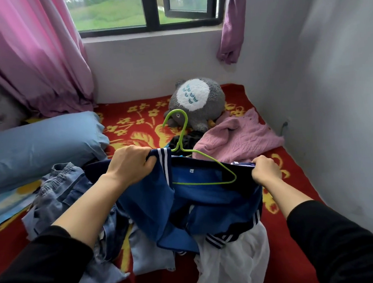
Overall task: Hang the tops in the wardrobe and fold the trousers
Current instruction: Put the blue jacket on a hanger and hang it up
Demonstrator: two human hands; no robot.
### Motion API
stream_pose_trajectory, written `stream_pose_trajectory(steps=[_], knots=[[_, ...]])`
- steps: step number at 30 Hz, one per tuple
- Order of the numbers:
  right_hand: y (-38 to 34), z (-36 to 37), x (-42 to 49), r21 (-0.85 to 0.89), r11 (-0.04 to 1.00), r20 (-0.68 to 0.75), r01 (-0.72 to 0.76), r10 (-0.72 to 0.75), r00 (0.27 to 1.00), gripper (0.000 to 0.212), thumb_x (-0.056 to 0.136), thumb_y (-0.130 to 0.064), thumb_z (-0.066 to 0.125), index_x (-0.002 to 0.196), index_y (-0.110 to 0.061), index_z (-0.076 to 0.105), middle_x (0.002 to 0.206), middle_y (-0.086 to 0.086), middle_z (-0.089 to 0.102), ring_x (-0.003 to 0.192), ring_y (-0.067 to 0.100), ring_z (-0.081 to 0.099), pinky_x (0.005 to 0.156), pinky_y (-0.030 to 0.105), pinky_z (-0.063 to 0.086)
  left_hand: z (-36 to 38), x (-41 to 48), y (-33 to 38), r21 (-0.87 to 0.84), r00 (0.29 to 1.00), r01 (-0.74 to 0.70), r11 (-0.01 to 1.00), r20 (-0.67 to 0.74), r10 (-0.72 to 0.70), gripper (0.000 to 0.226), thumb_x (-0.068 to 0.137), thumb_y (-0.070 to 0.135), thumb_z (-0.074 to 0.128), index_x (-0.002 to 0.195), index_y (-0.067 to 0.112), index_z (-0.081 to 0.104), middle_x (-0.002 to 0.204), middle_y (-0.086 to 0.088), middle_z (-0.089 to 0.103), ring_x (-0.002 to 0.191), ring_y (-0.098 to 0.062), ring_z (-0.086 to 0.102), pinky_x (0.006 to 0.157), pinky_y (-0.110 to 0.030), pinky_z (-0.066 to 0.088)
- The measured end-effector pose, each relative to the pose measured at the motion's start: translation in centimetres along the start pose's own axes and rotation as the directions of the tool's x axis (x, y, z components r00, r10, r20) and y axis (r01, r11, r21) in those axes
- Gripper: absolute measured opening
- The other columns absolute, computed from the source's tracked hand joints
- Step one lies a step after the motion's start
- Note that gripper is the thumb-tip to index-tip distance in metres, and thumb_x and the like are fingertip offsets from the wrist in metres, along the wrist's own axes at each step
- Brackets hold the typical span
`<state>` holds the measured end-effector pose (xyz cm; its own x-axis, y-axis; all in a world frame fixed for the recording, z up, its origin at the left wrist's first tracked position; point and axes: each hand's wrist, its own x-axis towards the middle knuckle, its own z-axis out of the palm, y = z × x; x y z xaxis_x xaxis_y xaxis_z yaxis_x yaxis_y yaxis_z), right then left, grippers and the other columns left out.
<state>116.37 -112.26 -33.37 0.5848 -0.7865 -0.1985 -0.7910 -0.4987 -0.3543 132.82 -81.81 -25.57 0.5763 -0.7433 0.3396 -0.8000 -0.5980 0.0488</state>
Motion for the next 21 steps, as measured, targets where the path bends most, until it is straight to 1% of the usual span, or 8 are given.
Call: stream_pose_trajectory(steps=[3,5,7,10,12,16,18,21], knots=[[-0.3,-0.4,0.3,0.283,0.959,0.071,-0.025,0.005,0.997,0.02,0.078,0.0,0.051,0.072,-0.012,0.065,0.079,0.012,0.061,0.083,0.029,0.057,0.064,0.028,0.039,0.6,0.8,1.4,0.029,0.995,0.1,0.995,0.004,-0.1,0.03,0.088,0.024,0.052,0.061,0.014,0.05,0.066,-0.008,0.064,0.062,-0.032,0.059,0.054,-0.029,0.031],[-1.1,-0.5,0.1,0.385,0.923,0.073,0.029,-0.062,0.995,0.015,0.084,-0.007,0.056,0.078,-0.009,0.069,0.076,0.008,0.06,0.08,0.023,0.055,0.062,0.03,0.038,0.8,1.3,2.3,0.027,0.989,0.147,0.989,0.02,-0.147,0.028,0.09,0.025,0.05,0.067,0.012,0.055,0.072,-0.009,0.066,0.068,-0.032,0.06,0.057,-0.03,0.031],[-2.5,-0.8,-0.4,0.426,0.9,0.024,0.096,-0.117,0.993,0.021,0.09,-0.022,0.057,0.085,-0.009,0.073,0.08,0.009,0.064,0.084,0.022,0.058,0.071,0.032,0.044,1.2,1.6,3.2,0.004,0.983,0.177,0.984,0.047,-0.177,0.029,0.092,0.026,0.046,0.067,0.012,0.054,0.074,-0.008,0.065,0.068,-0.029,0.057,0.058,-0.031,0.03],[-5.3,-1.5,-1.6,0.404,0.892,-0.053,0.203,-0.199,0.979,0.048,0.095,-0.034,0.052,0.053,-0.01,0.049,0.057,0.004,0.049,0.069,0.024,0.051,0.061,0.035,0.034,1.4,1.9,4.3,-0.08,0.97,0.242,0.967,0.058,-0.237,0.032,0.093,0.026,0.046,0.066,0.01,0.054,0.07,-0.008,0.06,0.064,-0.027,0.05,0.058,-0.031,0.029],[-7.6,-2.6,-3.2,0.421,0.845,-0.18,0.33,-0.279,0.943,0.048,0.096,-0.031,0.05,0.05,-0.015,0.043,0.057,0.003,0.049,0.067,0.03,0.053,0.061,0.037,0.036,1.0,2.3,4.4,-0.152,0.95,0.312,0.938,0.039,-0.31,0.033,0.093,0.026,0.046,0.067,0.008,0.056,0.07,-0.01,0.059,0.065,-0.031,0.052,0.058,-0.032,0.031],[-10.4,-4.0,-6.6,0.472,0.625,-0.537,0.622,-0.355,0.765,0.03,0.091,-0.021,0.048,0.101,-0.004,0.07,0.09,0.012,0.073,0.084,0.027,0.066,0.078,0.038,0.049,-1.4,4.4,3.0,-0.25,0.915,0.361,0.898,-0.09,-0.393,0.028,0.09,0.025,0.05,0.076,0.007,0.066,0.084,-0.02,0.067,0.083,-0.041,0.059,0.065,-0.036,0.038],[-10.5,-3.5,-7.7,0.398,0.619,-0.539,0.677,-0.44,0.718,0.043,0.093,-0.027,0.047,0.128,-0.005,0.06,0.102,0.015,0.072,0.093,0.029,0.066,0.082,0.038,0.05,-3.4,5.3,2.0,-0.305,0.893,0.364,0.88,-0.156,-0.423,0.029,0.089,0.027,0.05,0.083,0.007,0.07,0.087,-0.022,0.068,0.086,-0.042,0.06,0.069,-0.038,0.042],[-9.7,-3.3,-8.4,0.266,0.642,-0.385,0.719,-0.613,0.69,0.062,0.091,-0.053,0.032,0.138,-0.018,0.051,0.094,0.016,0.073,0.089,0.035,0.068,0.075,0.045,0.052,-6.6,5.9,0.7,-0.318,0.872,0.295,0.901,-0.296,-0.39,0.035,0.081,0.034,0.045,0.08,0.009,0.07,0.083,-0.022,0.068,0.082,-0.043,0.059,0.067,-0.037,0.042]])
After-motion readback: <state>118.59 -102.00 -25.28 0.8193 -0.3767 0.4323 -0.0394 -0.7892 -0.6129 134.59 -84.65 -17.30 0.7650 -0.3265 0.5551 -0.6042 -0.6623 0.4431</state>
